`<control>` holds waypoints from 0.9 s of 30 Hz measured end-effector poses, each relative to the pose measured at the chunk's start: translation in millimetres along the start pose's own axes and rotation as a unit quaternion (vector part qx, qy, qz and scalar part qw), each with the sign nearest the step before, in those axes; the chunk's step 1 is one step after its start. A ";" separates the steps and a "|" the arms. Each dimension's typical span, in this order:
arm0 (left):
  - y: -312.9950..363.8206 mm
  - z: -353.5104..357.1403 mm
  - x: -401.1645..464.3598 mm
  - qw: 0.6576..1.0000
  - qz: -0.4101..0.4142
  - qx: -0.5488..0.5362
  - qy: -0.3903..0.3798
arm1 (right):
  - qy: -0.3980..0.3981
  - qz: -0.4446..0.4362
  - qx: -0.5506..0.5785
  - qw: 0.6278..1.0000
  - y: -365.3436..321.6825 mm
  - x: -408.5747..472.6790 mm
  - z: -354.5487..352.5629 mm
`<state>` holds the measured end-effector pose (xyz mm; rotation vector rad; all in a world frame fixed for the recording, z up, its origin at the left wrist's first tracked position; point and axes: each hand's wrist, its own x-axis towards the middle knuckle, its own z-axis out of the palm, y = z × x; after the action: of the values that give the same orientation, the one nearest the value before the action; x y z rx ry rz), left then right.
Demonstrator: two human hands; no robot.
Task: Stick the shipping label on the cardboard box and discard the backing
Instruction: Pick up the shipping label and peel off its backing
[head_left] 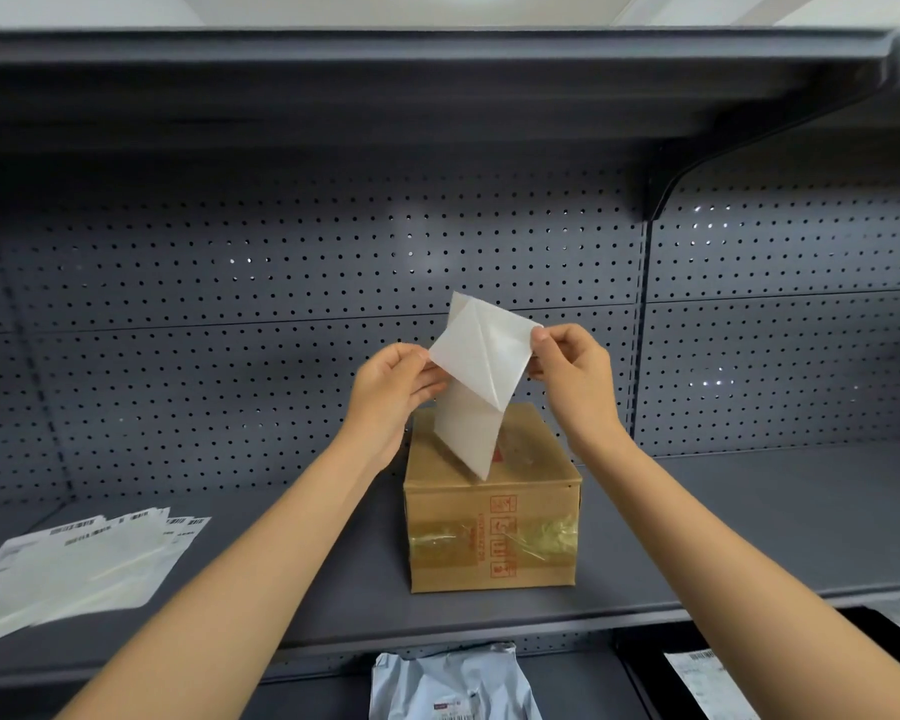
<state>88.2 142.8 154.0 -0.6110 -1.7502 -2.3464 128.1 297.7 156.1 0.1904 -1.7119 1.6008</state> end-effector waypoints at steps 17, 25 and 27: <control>-16.6 -45.1 11.7 0.985 -0.018 -0.131 0.108 | 0.091 0.055 -0.014 0.994 29.6 13.7 -23.4; -15.0 -58.1 13.5 0.965 -0.008 -0.184 0.189 | 0.106 0.070 0.020 0.992 21.8 9.2 -26.2; -12.8 -62.2 14.5 0.961 -0.002 -0.187 0.202 | 0.116 0.070 0.021 0.991 19.7 8.7 -27.3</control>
<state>56.2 89.8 133.9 -0.1450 -1.1492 -2.5921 122.1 329.5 143.6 -0.0947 -1.5411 1.6887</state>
